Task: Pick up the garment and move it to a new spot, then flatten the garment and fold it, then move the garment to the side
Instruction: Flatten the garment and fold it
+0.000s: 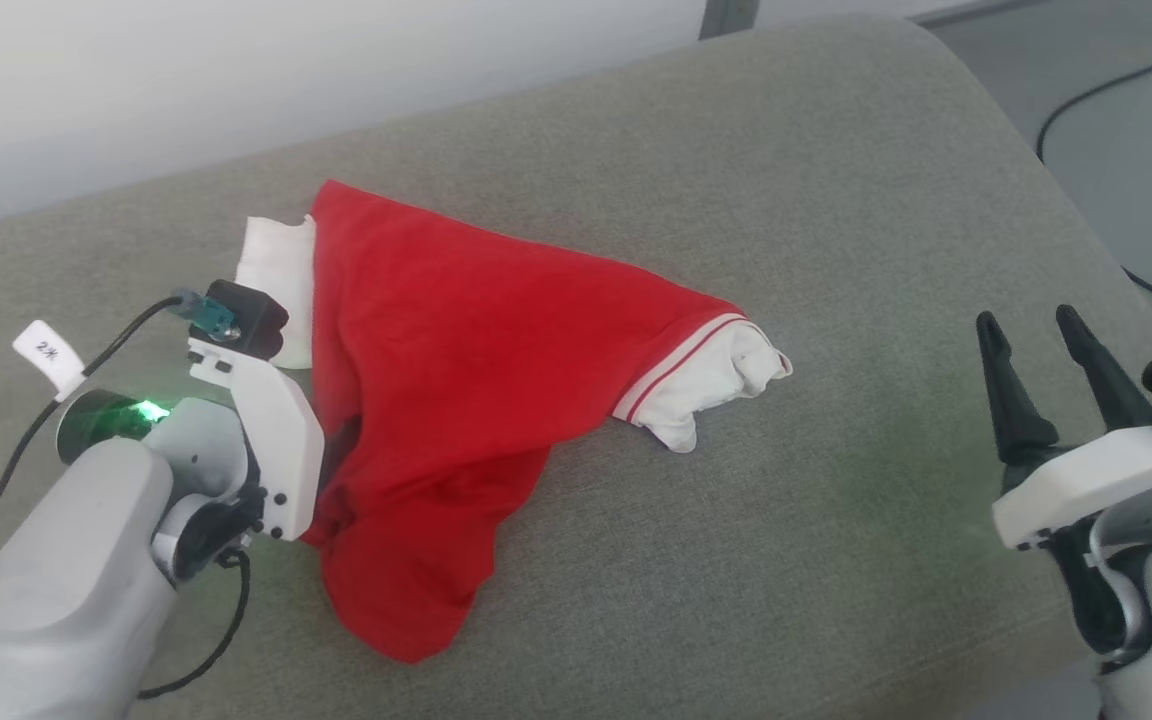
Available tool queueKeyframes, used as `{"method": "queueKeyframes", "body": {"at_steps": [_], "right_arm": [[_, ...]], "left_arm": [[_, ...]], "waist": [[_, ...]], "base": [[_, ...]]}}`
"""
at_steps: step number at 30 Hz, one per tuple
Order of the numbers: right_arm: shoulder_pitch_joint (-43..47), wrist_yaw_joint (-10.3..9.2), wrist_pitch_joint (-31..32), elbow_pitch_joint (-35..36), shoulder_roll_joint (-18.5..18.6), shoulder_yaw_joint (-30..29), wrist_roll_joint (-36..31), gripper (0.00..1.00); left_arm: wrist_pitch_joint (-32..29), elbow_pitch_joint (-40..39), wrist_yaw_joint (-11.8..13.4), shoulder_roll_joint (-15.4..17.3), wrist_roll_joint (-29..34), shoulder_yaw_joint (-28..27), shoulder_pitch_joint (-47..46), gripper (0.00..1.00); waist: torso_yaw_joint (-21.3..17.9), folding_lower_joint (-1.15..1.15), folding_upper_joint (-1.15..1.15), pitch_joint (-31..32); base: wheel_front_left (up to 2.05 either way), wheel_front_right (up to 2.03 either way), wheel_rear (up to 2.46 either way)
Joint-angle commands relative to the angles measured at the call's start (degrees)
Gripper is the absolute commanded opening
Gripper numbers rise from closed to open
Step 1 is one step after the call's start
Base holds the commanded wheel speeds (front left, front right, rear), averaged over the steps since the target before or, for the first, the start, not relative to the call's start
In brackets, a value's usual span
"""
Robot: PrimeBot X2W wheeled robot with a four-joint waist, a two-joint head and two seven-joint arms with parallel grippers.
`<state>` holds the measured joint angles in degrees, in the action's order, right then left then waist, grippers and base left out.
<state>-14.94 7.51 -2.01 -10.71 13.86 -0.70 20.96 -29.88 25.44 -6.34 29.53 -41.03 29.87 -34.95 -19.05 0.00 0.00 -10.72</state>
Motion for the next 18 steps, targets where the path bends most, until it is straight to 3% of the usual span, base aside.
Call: {"method": "queueKeyframes", "body": {"at_steps": [1, 8, 9, 10, 18], "right_arm": [[-0.11, -0.04, -0.85, -0.12, -0.78, 0.11, -0.44, 1.0], [-1.21, -0.04, -3.07, -1.9, -2.38, 1.58, -0.94, 1.0], [-1.45, -0.04, -3.26, -2.02, -2.43, 1.72, -0.94, 1.0], [-1.74, -0.03, -3.4, -2.18, -2.41, 1.83, -0.98, 1.0], [-2.53, -0.04, -4.02, -3.4, -1.67, 1.95, -0.98, 1.0]], "left_arm": [[-1.02, 0.65, 0.41, -0.32, 0.07, 0.44, -0.82, 1.0], [-6.18, 5.31, 1.57, -2.2, -0.28, 2.55, -1.59, 1.0], [-6.89, 5.92, 1.33, -2.62, -0.68, 2.9, -1.56, 0.59], [-7.75, 6.56, 1.14, -3.04, -1.1, 3.18, -1.67, 0.0], [-8.96, 7.38, 0.55, -3.03, -2.31, 3.38, -3.36, 0.0]], "waist": [[-0.54, 0.0, 0.0, -0.58], [-1.22, 0.0, 0.0, -1.8], [-1.2, 0.0, 0.0, -1.93], [-1.12, 0.0, 0.0, -2.05], [1.14, 0.0, 0.0, -1.84]], "base": [[0.0, 0.0, 0.0], [0.0, 0.0, 0.0], [0.0, 0.0, 0.0], [0.0, 0.0, 0.0], [0.0, 0.0, 0.0]]}}
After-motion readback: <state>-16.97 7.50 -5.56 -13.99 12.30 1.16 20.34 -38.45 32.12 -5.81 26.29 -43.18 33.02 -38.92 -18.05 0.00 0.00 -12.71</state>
